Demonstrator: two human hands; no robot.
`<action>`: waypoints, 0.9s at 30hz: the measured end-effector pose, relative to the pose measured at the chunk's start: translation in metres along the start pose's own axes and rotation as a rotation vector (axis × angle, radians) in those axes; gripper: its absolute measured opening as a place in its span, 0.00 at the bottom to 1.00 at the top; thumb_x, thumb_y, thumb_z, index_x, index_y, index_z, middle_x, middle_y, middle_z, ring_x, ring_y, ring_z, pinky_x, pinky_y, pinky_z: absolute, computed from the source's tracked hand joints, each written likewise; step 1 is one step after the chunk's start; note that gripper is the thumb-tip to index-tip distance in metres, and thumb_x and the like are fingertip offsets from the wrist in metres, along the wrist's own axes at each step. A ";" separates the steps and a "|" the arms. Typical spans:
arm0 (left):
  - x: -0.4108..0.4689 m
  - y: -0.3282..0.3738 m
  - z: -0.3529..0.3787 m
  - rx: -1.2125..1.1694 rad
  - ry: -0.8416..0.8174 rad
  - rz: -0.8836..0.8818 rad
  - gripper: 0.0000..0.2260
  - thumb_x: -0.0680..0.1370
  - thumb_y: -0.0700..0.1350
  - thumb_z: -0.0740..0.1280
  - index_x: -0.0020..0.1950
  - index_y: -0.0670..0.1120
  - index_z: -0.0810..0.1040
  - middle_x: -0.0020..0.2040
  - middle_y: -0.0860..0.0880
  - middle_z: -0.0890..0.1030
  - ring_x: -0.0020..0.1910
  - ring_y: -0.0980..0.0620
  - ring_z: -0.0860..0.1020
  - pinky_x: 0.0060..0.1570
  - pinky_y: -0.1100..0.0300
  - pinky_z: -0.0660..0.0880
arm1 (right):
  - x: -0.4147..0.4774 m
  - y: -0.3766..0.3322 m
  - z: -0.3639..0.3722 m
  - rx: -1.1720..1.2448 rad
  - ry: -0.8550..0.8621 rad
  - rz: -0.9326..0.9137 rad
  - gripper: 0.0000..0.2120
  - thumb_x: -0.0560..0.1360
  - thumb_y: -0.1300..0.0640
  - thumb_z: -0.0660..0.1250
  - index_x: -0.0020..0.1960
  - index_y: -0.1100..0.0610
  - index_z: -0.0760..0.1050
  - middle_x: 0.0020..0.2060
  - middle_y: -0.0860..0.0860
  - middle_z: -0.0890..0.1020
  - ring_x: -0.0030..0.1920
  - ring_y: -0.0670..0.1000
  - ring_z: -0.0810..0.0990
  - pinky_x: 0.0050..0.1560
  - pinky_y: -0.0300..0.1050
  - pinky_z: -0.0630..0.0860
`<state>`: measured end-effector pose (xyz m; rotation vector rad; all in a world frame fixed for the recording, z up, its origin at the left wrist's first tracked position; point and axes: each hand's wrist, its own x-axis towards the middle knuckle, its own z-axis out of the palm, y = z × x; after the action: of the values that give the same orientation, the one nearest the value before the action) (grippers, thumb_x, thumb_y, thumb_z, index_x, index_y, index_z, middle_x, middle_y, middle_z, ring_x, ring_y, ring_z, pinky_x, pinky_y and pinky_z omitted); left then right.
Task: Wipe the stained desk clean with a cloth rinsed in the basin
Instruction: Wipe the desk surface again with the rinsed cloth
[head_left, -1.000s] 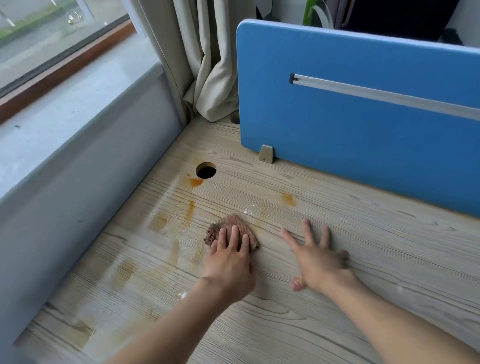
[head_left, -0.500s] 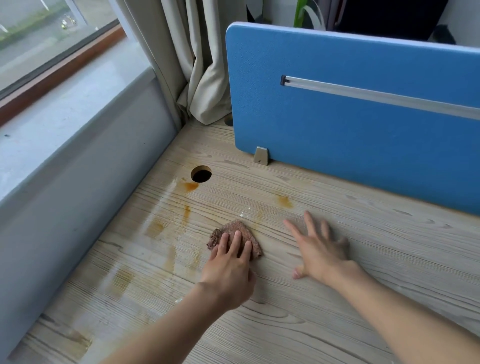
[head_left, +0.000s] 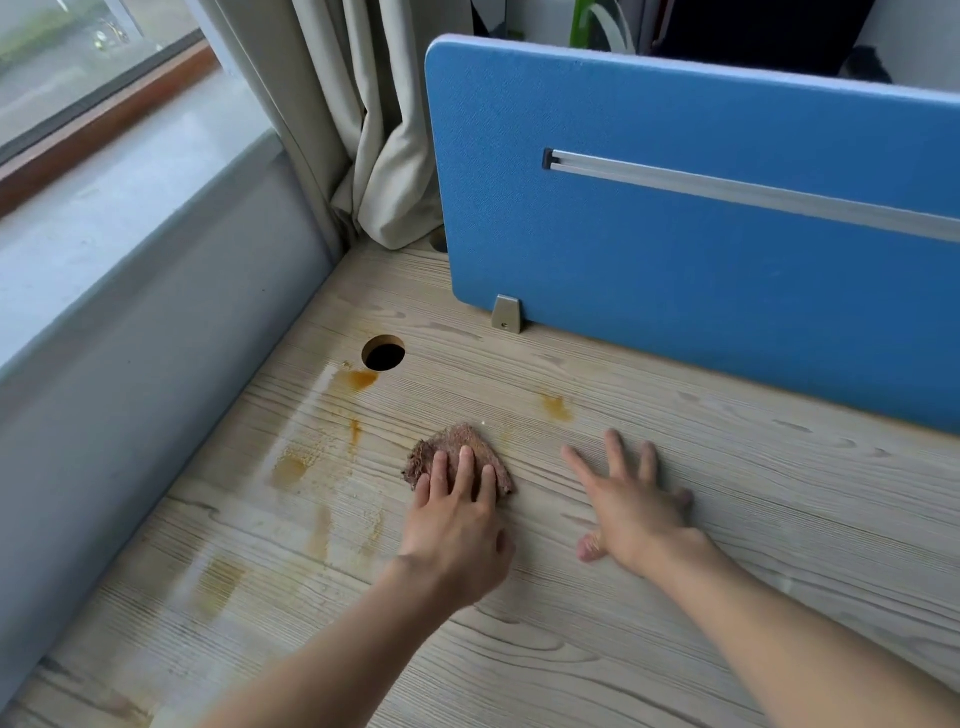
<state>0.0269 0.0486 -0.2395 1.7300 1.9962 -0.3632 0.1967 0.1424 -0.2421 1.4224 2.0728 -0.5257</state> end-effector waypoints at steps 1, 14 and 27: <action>-0.004 0.000 0.003 0.014 -0.007 0.018 0.35 0.81 0.59 0.52 0.82 0.47 0.42 0.81 0.42 0.38 0.79 0.38 0.37 0.78 0.44 0.43 | 0.000 0.000 -0.001 -0.001 0.000 -0.003 0.54 0.70 0.42 0.76 0.77 0.34 0.36 0.79 0.51 0.33 0.78 0.67 0.38 0.65 0.75 0.63; 0.013 0.001 -0.001 0.017 0.016 0.030 0.34 0.81 0.58 0.53 0.82 0.48 0.43 0.82 0.44 0.39 0.79 0.39 0.37 0.78 0.45 0.45 | 0.003 0.007 -0.011 -0.019 -0.003 -0.044 0.53 0.68 0.39 0.77 0.77 0.34 0.41 0.79 0.50 0.40 0.77 0.66 0.45 0.64 0.72 0.67; 0.043 0.005 -0.017 -0.020 0.050 0.000 0.33 0.81 0.59 0.52 0.82 0.47 0.46 0.82 0.43 0.41 0.79 0.37 0.39 0.78 0.43 0.47 | 0.010 0.019 -0.011 0.002 -0.018 0.006 0.51 0.72 0.43 0.74 0.77 0.34 0.37 0.79 0.51 0.33 0.78 0.67 0.38 0.66 0.76 0.62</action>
<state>0.0252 0.0946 -0.2467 1.7428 2.0282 -0.3014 0.2086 0.1634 -0.2401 1.4199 2.0534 -0.5365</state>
